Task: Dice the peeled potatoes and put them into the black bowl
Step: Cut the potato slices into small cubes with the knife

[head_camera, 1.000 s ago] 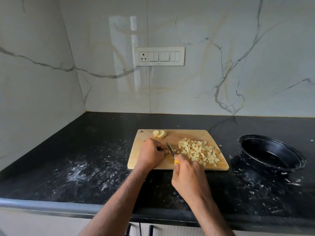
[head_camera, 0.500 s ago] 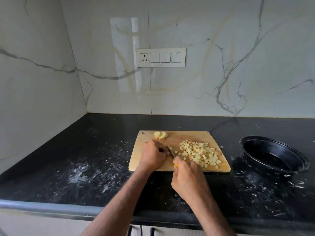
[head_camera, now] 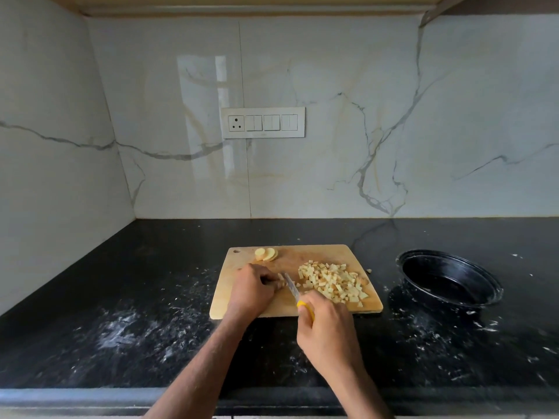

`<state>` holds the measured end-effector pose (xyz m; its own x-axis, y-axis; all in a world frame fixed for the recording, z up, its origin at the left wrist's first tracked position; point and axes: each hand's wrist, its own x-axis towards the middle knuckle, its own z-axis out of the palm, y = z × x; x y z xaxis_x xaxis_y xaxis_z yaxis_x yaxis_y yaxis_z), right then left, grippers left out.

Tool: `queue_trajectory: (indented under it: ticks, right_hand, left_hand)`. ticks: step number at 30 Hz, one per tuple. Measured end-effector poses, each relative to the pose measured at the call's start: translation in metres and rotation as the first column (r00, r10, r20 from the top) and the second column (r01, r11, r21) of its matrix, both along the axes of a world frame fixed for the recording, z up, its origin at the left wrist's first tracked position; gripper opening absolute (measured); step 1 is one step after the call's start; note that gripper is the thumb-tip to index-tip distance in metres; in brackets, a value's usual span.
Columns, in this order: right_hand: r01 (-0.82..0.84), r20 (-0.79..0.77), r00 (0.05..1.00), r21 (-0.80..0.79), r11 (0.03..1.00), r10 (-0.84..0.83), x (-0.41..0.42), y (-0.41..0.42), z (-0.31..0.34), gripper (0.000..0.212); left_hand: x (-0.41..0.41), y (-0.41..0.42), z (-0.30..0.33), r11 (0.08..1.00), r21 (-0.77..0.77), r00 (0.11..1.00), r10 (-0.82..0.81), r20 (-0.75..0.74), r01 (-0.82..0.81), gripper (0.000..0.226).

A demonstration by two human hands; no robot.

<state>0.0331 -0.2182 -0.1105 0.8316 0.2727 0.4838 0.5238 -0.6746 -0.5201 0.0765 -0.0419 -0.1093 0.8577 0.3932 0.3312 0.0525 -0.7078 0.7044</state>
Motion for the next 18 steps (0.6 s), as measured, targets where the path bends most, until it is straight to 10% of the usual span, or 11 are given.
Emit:
queue_trajectory:
  ticks: [4,10,18]
  right_hand:
    - [0.034,0.103,0.994,-0.036,0.999,-0.030,0.000,0.003,-0.002,0.018]
    - [0.055,0.209,0.978,-0.187,0.981,-0.014,0.003,0.005,-0.011,0.035]
    - [0.037,0.202,0.979,0.016,0.999,-0.040,-0.001,-0.001,-0.004,0.032]
  left_hand:
    - [0.001,0.004,-0.005,0.999,-0.033,0.988,0.029,0.150,-0.024,0.011]
    - [-0.007,0.004,-0.009,0.903,0.372,0.953,-0.277,0.121,0.215,0.029]
    - [-0.006,0.006,-0.004,0.952,0.231,0.977,-0.212,0.029,0.200,0.033]
